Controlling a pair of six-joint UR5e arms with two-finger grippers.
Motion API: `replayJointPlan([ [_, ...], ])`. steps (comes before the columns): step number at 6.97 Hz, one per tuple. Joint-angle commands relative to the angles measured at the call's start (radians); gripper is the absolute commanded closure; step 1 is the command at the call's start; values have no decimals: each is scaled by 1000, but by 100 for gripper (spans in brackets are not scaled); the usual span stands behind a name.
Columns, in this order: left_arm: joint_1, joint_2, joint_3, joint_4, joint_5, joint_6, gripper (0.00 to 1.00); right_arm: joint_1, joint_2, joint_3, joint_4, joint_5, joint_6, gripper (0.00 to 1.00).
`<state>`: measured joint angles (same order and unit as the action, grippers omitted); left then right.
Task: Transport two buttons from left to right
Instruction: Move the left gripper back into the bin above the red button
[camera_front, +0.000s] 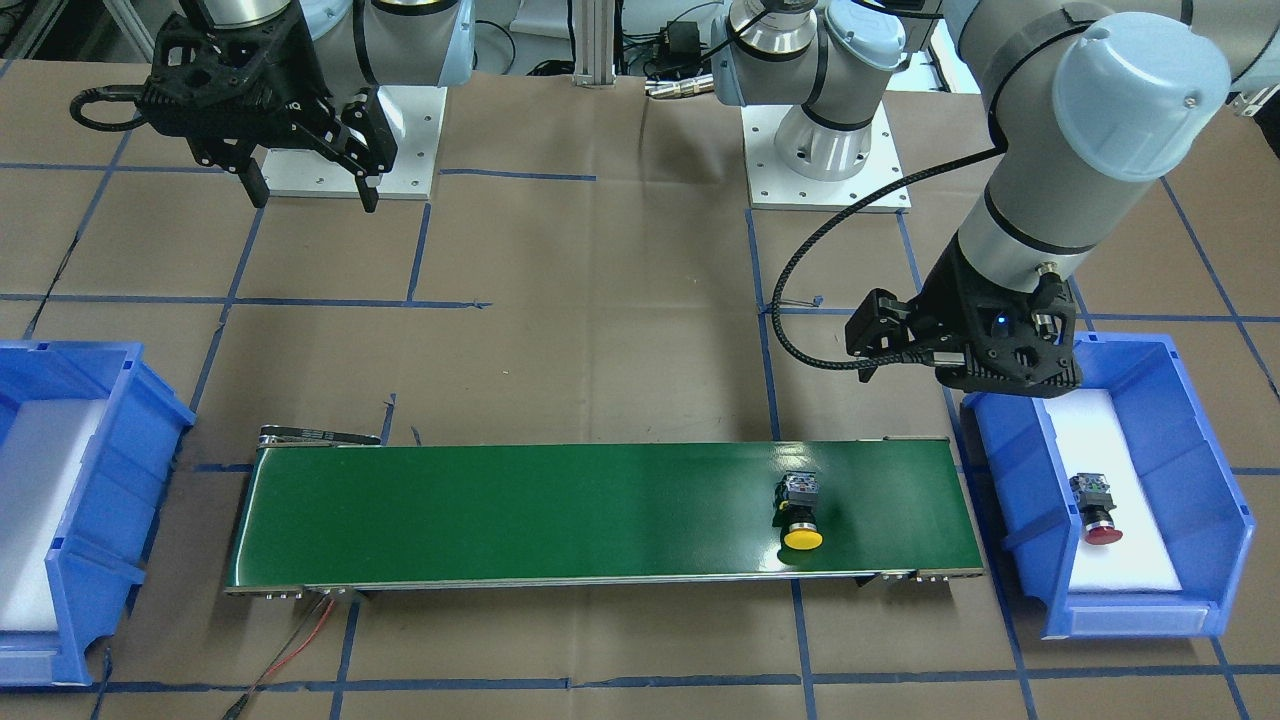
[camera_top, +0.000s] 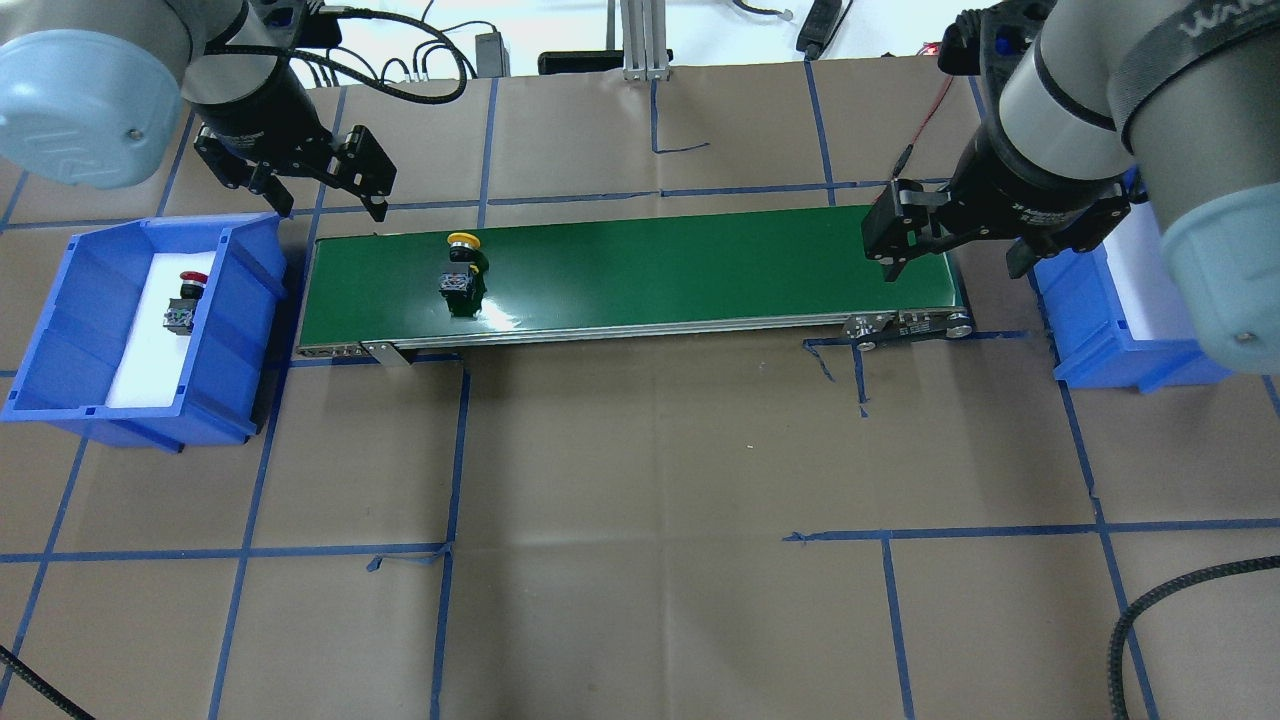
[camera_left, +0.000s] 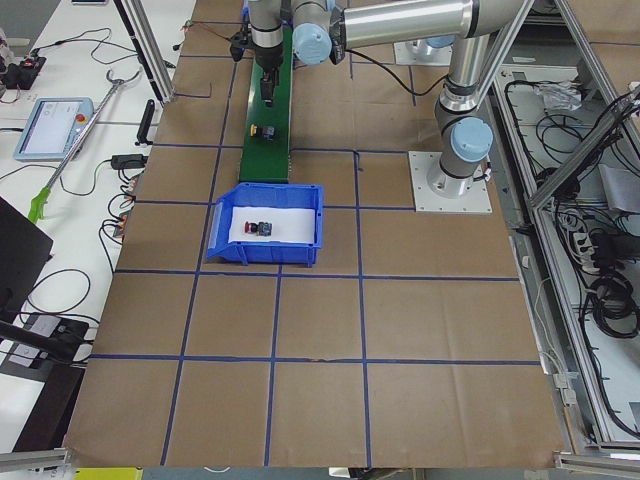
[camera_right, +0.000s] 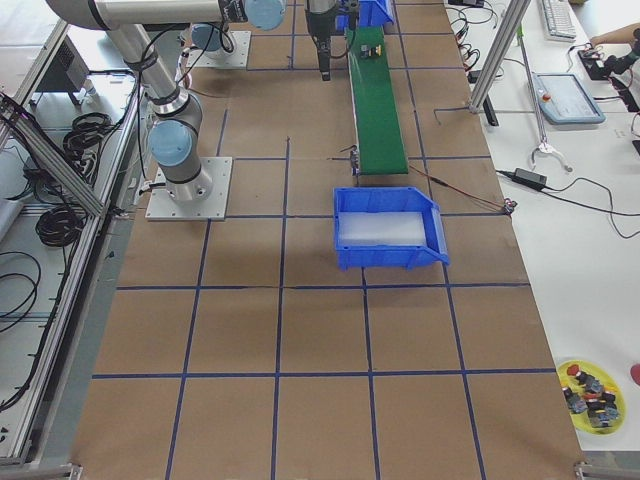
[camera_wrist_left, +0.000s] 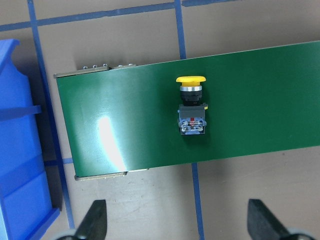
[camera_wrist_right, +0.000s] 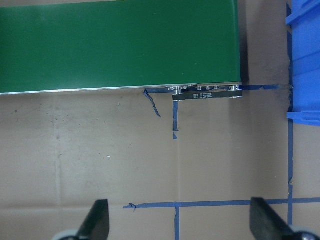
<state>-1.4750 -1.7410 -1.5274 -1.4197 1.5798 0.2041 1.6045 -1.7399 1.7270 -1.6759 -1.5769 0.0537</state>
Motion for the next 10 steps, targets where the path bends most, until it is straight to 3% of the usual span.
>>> replayJointPlan([
  [1,112,-5,0,8,-4,97,0,0,0,0,-1,0,0,0],
  [5,367,-29,0,13,-11,358,0,0,2,2,-1,0,0,0],
  [7,422,-64,10,24,-9,420,0,0,3,2,-1,0,0,0],
  [10,458,-185,9,187,-18,462,0,0,3,2,-1,0,0,0],
])
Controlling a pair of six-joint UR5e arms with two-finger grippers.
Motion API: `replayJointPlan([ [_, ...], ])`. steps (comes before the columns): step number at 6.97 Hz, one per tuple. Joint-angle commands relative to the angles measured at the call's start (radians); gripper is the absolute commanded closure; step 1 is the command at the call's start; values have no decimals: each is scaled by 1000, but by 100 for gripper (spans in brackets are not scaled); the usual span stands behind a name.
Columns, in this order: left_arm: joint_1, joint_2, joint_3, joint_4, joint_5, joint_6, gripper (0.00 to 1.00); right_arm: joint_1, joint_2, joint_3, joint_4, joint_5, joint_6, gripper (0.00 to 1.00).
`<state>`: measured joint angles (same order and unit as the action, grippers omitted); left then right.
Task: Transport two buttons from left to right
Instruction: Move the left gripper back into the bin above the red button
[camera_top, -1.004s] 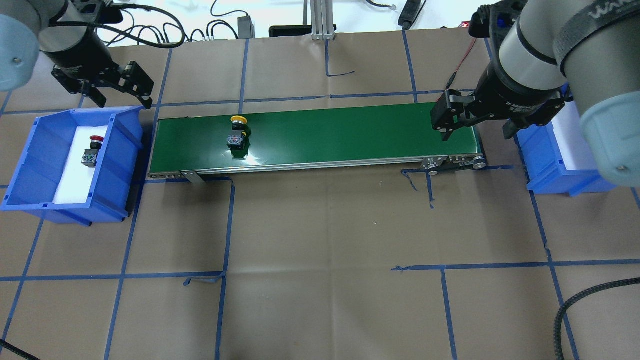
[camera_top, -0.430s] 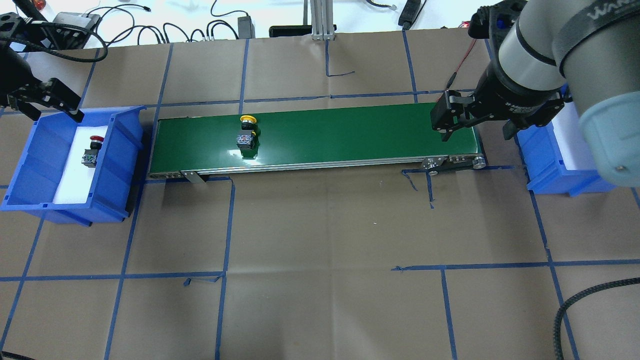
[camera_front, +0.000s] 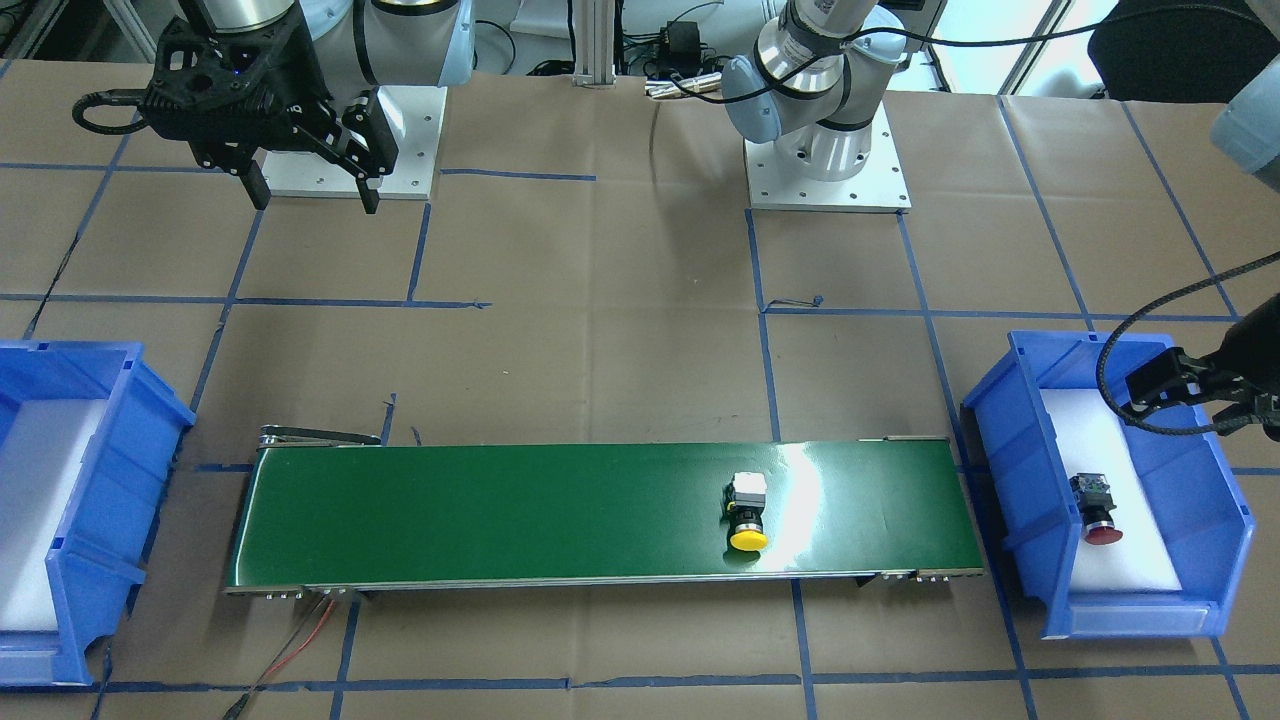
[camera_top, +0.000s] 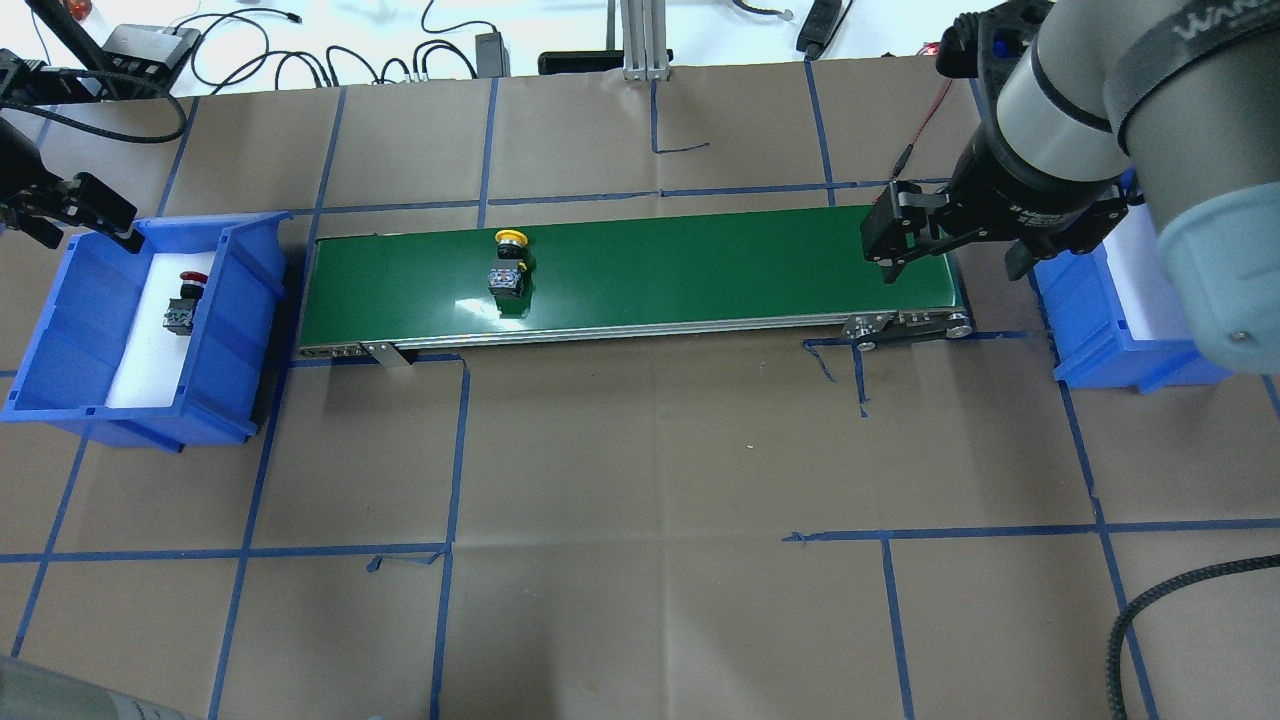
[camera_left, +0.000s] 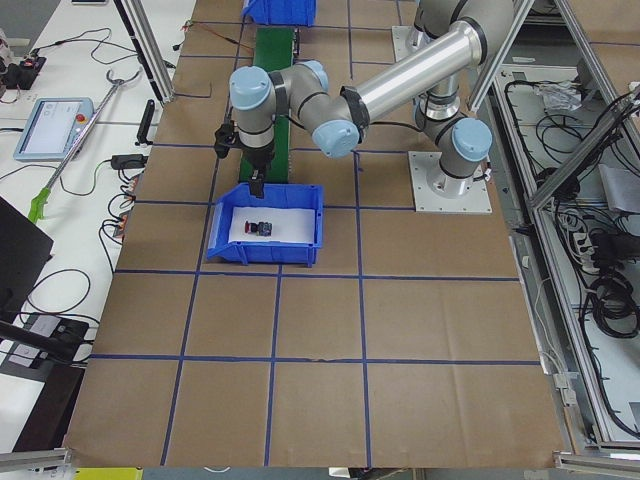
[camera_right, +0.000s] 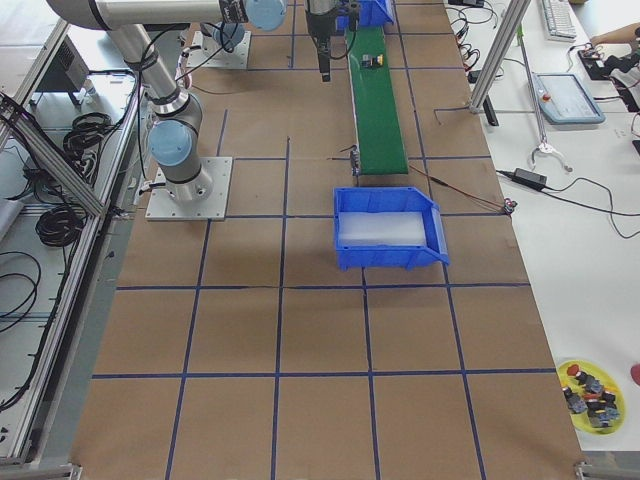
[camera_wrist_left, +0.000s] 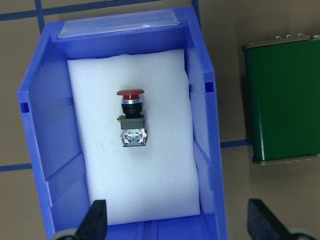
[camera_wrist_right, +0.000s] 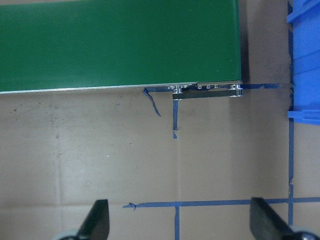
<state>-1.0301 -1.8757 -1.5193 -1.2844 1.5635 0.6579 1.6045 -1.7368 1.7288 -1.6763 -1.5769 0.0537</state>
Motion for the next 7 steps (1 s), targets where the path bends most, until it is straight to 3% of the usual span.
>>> replayJointPlan([
  [1,13,-84,-8,124,-3,8,0,0,0,0,1,0,0,0],
  [7,8,-117,-1,142,-2,3,0,0,3,2,1,0,0,0],
])
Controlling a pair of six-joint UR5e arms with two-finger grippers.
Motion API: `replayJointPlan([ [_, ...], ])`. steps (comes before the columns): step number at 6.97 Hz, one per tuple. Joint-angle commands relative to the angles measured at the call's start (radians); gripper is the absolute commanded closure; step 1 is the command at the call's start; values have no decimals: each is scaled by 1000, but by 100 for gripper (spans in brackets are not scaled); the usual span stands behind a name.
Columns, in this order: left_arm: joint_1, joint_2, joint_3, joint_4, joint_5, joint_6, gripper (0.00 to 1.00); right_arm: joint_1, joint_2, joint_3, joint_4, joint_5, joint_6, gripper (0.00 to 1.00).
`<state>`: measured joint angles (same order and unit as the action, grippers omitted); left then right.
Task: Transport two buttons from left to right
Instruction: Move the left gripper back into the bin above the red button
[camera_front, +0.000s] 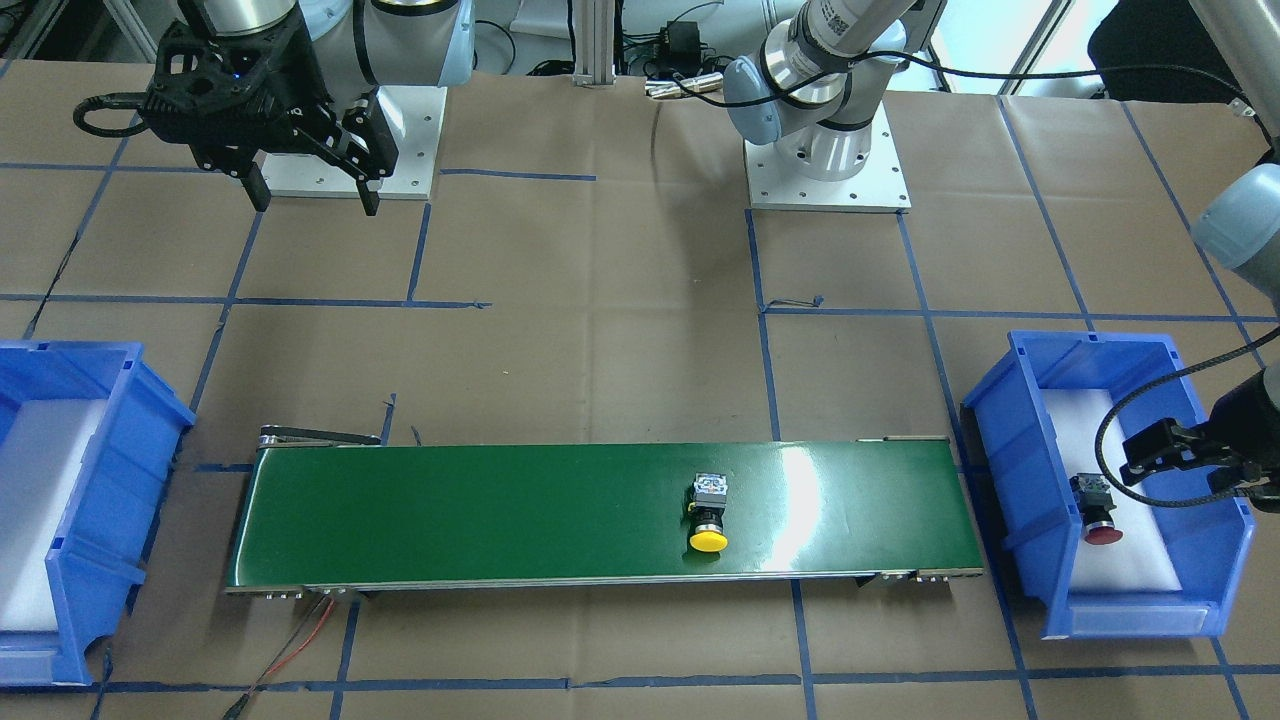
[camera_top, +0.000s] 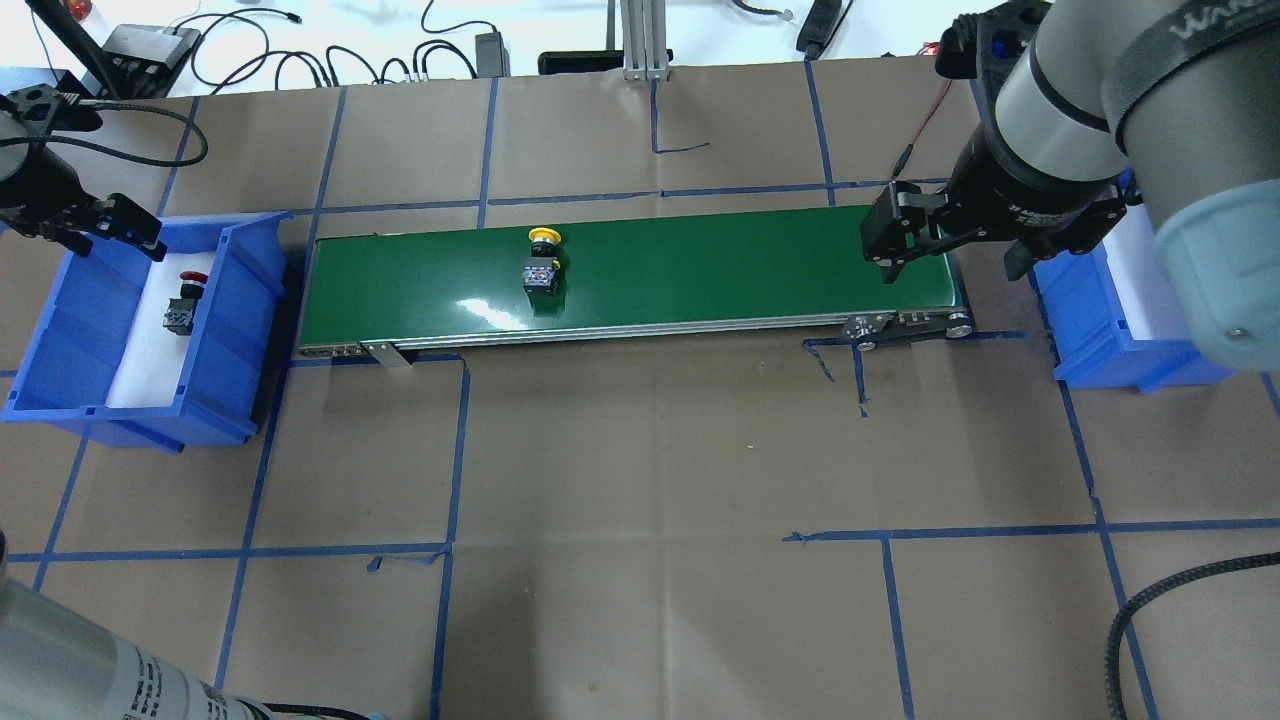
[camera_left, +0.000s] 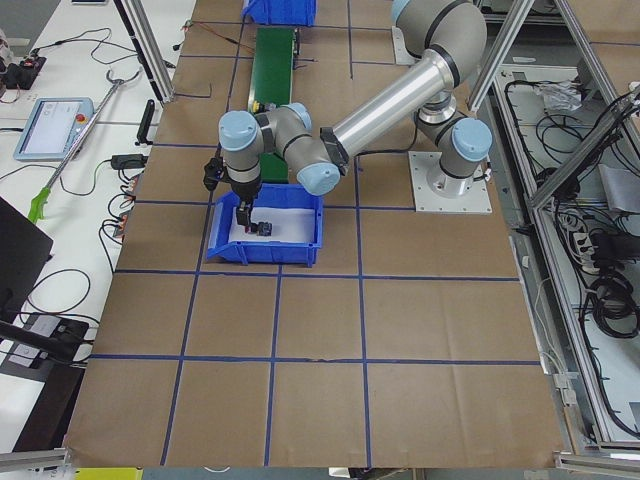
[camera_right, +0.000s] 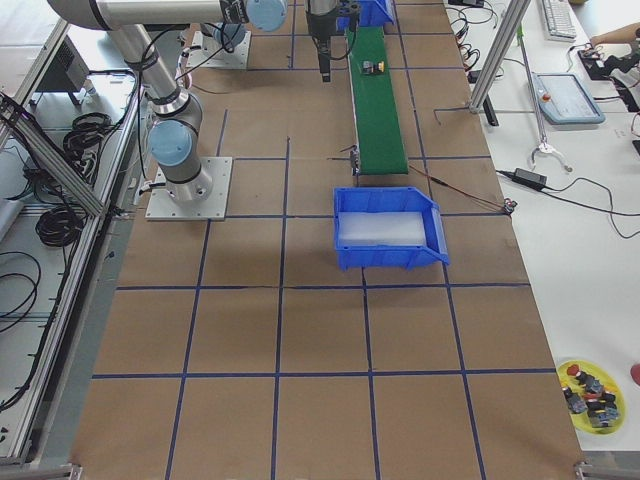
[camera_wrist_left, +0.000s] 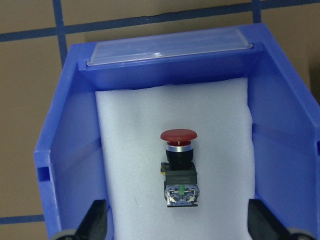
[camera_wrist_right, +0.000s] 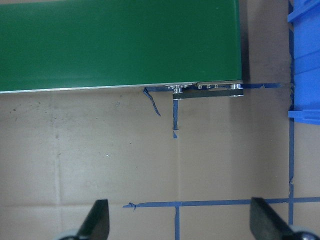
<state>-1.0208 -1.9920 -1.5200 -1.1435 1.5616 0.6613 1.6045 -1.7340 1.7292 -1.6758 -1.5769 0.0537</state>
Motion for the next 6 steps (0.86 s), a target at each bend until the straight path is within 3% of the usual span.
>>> replayJointPlan([
  [1,1,-7,0,4,2,1,0,0,1,1,1,0,0,0],
  [3,-2,-83,-2,104,0,-2,0,0,2,1,1,0,0,0],
  [6,-16,-111,-31,122,0,-34,0,0,5,1,-1,0,0,0],
])
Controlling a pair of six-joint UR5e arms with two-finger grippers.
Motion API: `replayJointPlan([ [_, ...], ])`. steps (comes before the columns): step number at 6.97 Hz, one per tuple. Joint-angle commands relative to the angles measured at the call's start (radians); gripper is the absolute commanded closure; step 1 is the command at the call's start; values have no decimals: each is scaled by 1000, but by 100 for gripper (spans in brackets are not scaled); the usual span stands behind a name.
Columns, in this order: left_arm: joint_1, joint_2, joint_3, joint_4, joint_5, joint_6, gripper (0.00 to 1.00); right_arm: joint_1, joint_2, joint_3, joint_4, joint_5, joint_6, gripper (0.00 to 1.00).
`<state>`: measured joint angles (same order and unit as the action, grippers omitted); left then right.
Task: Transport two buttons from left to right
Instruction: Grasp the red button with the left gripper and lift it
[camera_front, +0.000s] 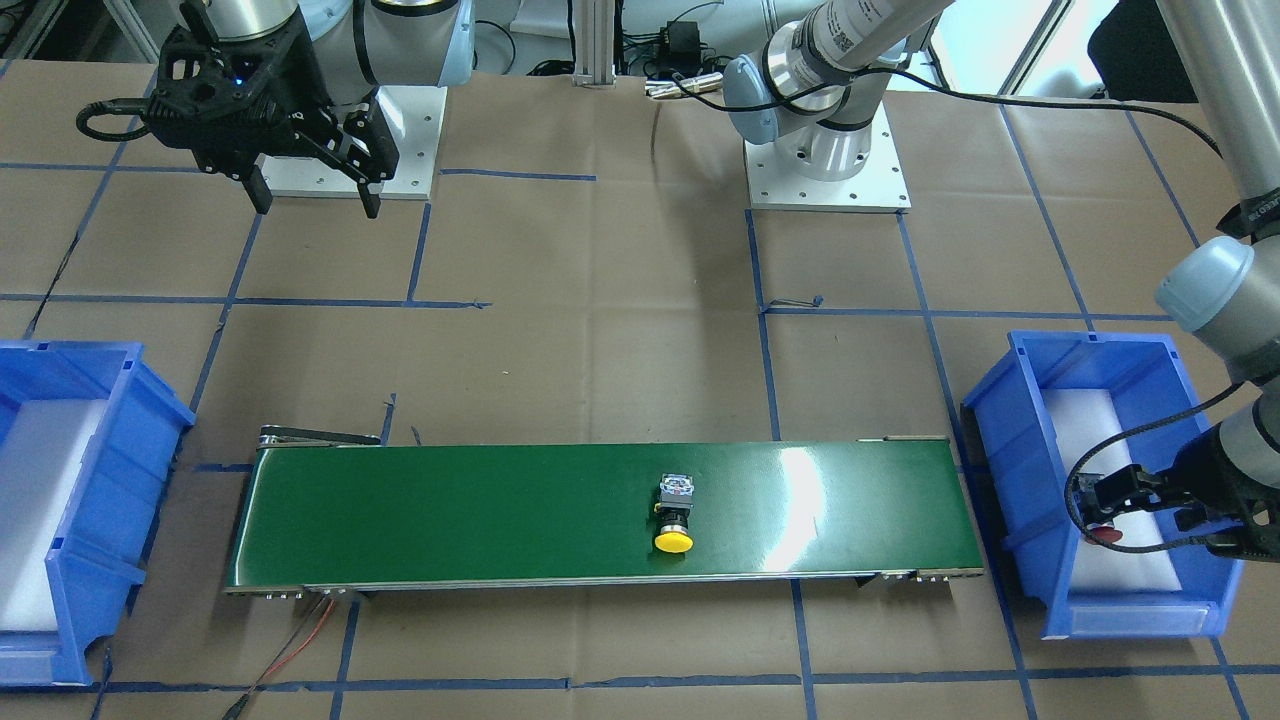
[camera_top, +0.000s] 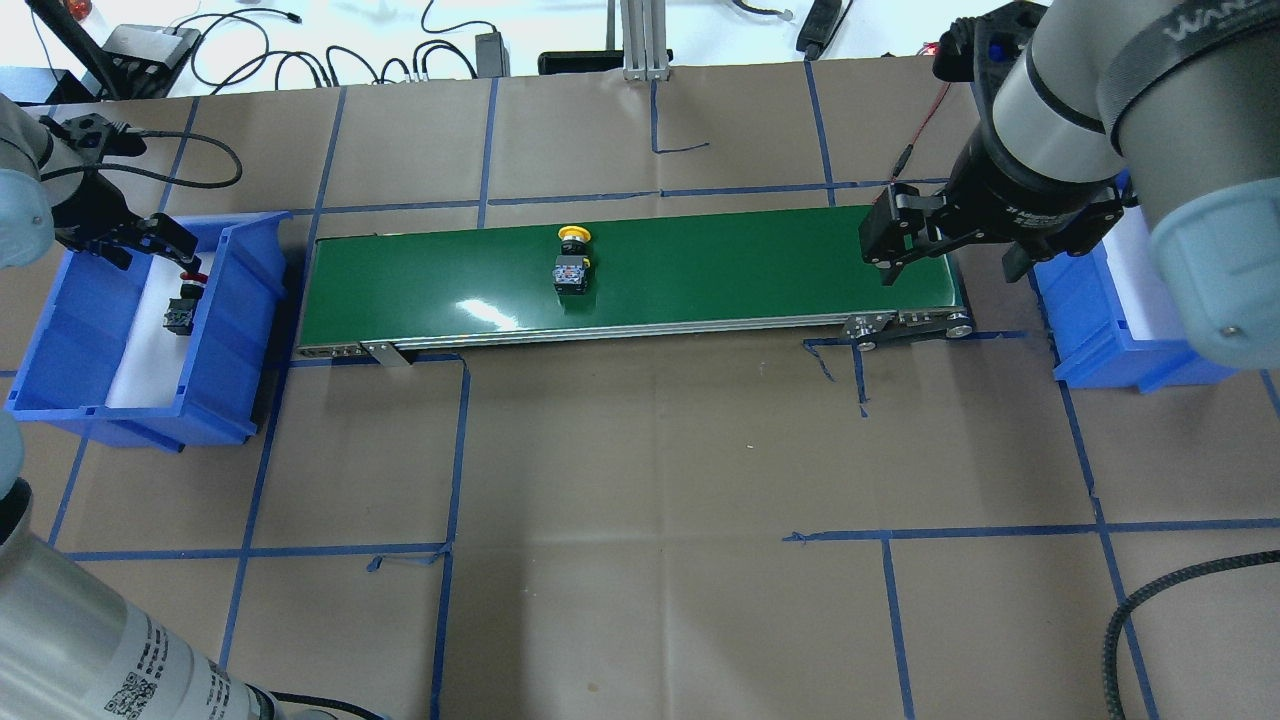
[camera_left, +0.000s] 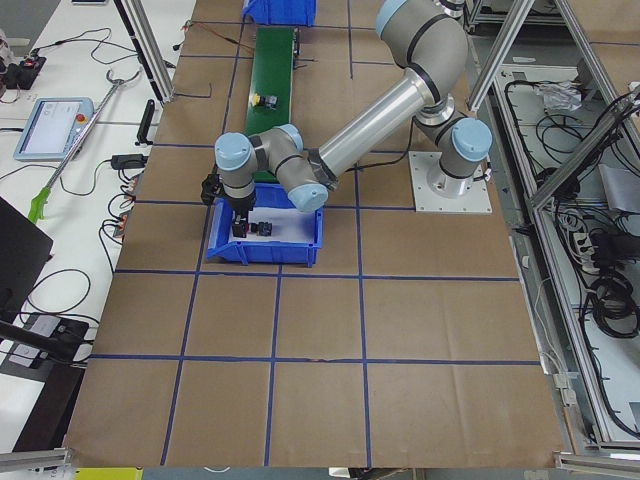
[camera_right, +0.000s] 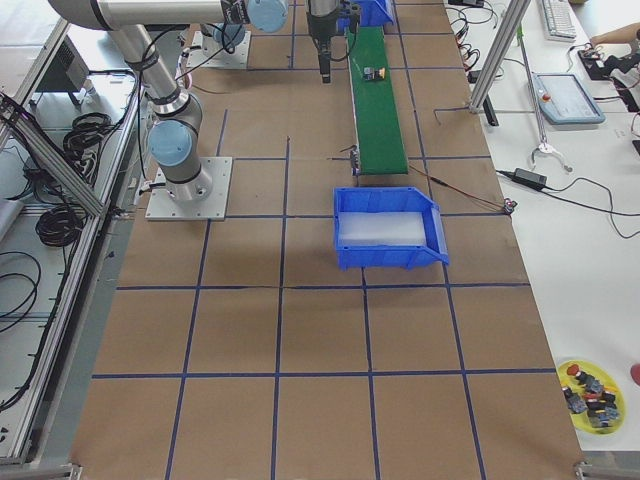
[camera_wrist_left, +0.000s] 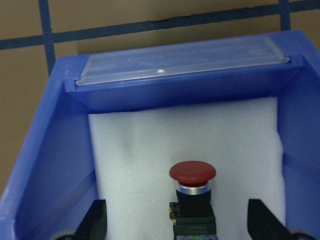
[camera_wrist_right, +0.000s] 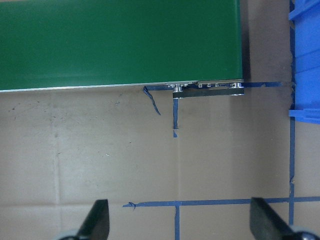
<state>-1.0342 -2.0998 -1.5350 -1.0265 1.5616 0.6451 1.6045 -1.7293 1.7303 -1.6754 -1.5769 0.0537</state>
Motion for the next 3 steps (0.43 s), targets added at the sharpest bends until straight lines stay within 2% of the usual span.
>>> replayJointPlan([
  [1,-3,-5,-30,11,0,-18,1,0,0,0,0,2,0,0],
  [3,-1,-3,-88,77,2,-21,1,0,-3,0,0,2,0,0],
])
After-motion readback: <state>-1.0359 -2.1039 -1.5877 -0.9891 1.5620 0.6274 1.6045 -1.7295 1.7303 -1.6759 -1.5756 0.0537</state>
